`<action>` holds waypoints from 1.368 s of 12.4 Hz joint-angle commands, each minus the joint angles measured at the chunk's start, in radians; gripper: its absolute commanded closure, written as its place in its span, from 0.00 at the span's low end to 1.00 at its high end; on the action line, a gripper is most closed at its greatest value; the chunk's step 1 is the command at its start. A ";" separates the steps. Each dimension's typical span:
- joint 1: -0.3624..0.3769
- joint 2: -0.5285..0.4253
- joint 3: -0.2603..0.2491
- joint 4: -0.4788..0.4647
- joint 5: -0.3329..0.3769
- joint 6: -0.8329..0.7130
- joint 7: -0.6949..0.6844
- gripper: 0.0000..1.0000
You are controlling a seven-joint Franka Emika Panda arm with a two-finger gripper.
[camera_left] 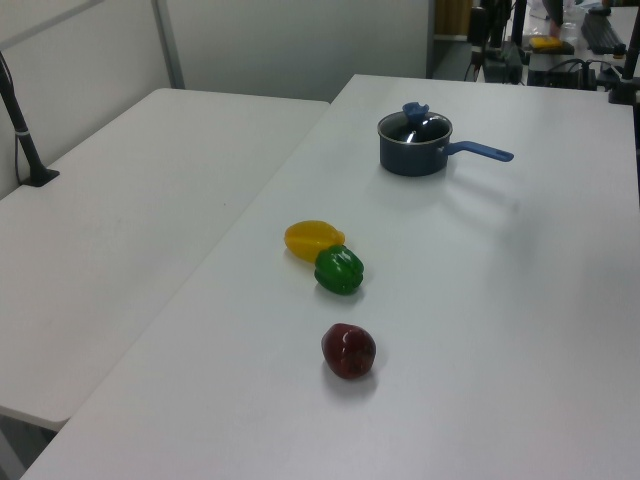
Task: Open lid
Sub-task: 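Move the gripper over the saucepan and lower it to the blue lid knob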
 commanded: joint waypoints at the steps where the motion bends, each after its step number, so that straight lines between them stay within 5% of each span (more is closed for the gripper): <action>1: -0.090 0.108 0.002 0.054 0.025 0.146 -0.107 0.00; 4: -0.126 0.200 0.002 0.056 0.025 0.297 -0.175 0.00; 9: -0.141 0.335 0.002 0.056 0.025 0.559 -0.100 0.00; 17: -0.140 0.400 0.007 0.053 0.057 0.656 -0.037 0.00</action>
